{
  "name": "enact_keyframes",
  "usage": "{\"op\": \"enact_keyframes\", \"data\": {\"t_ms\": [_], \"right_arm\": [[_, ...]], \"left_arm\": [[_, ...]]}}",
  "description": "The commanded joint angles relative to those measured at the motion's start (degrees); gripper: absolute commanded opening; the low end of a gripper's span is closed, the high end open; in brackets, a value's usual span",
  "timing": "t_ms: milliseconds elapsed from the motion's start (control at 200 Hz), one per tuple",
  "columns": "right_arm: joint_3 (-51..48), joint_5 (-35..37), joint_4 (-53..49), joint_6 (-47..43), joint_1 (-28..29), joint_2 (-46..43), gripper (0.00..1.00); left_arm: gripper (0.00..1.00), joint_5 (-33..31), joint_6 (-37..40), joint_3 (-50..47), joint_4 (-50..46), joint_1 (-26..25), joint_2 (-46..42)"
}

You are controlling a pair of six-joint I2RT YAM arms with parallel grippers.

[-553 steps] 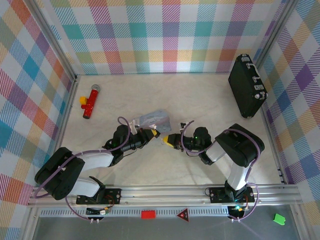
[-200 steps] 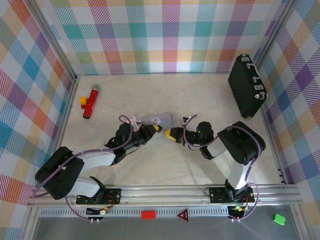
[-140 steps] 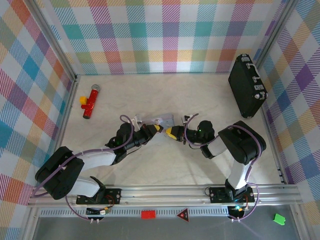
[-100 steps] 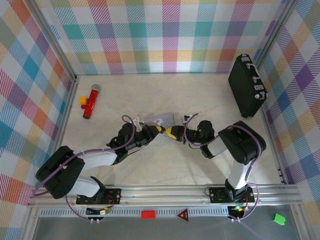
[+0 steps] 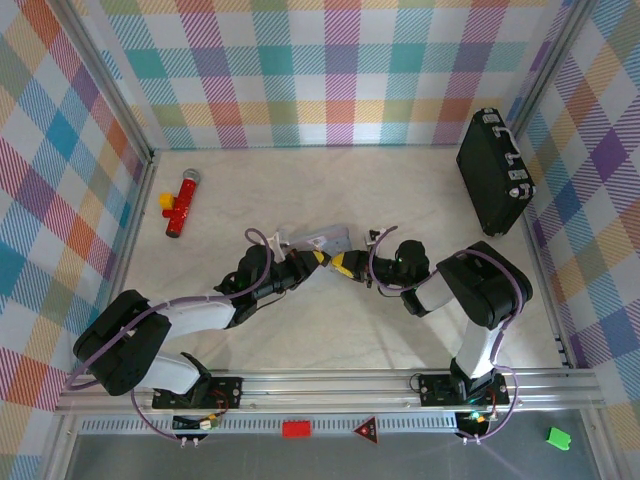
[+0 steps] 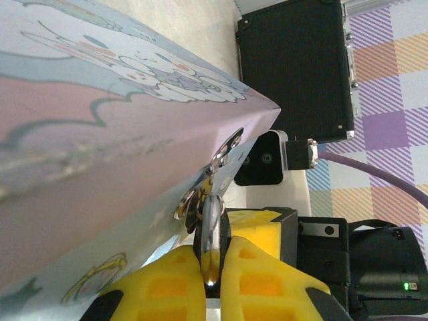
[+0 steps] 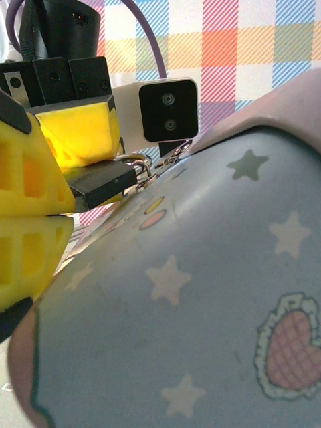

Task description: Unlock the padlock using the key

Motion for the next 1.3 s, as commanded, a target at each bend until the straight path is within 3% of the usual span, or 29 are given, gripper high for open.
{"op": "enact_keyframes", "data": {"t_ms": [0,45,130,260,415,530,680,935,1130,1295], "right_arm": [[2.3,3.7,2.8,0.8,0.9,-0.6,0.00],[1.9,3.7,2.7,0.5,1.0,-0.7,0.01],[-0.3,4.5,-0.9,-3.0,0.9,-2.5,0.22],[-2.1,8.5,-24.2,-18.1,1.5,-12.4,0.39],[-0.6,19.9,-56.4,-39.0,3.4,-29.0,0.44],[1.3,28.0,-68.6,-52.4,7.3,-35.8,0.42],[0.4,40.4,-68.8,-66.4,17.6,-38.4,0.42],[-1.3,52.0,-60.5,-82.7,29.1,-35.1,0.46],[-2.7,59.2,-52.7,-94.3,35.2,-29.4,0.49],[-2.6,64.7,-45.5,-98.0,37.0,-24.0,0.49]], "left_arm": [[0.00,6.7,3.7,2.2,-1.4,-4.0,-0.7],[0.00,5.4,3.8,2.0,-2.6,-4.0,-1.0],[0.00,2.9,4.7,2.4,-7.1,-4.0,-1.7],[0.00,-0.8,6.0,3.2,-14.4,-4.0,-2.8],[0.00,-2.2,5.8,3.7,-17.3,-3.8,-2.8],[0.00,-1.8,4.6,3.8,-16.9,-3.4,-2.0],[0.00,-1.4,3.1,5.2,-18.8,-3.2,-1.0],[0.00,-1.8,2.0,5.4,-22.3,-2.6,-2.7],[0.00,-1.4,1.9,5.8,-22.9,-2.2,-3.8],[0.00,-1.1,1.5,5.7,-22.4,-2.1,-4.2]]}}
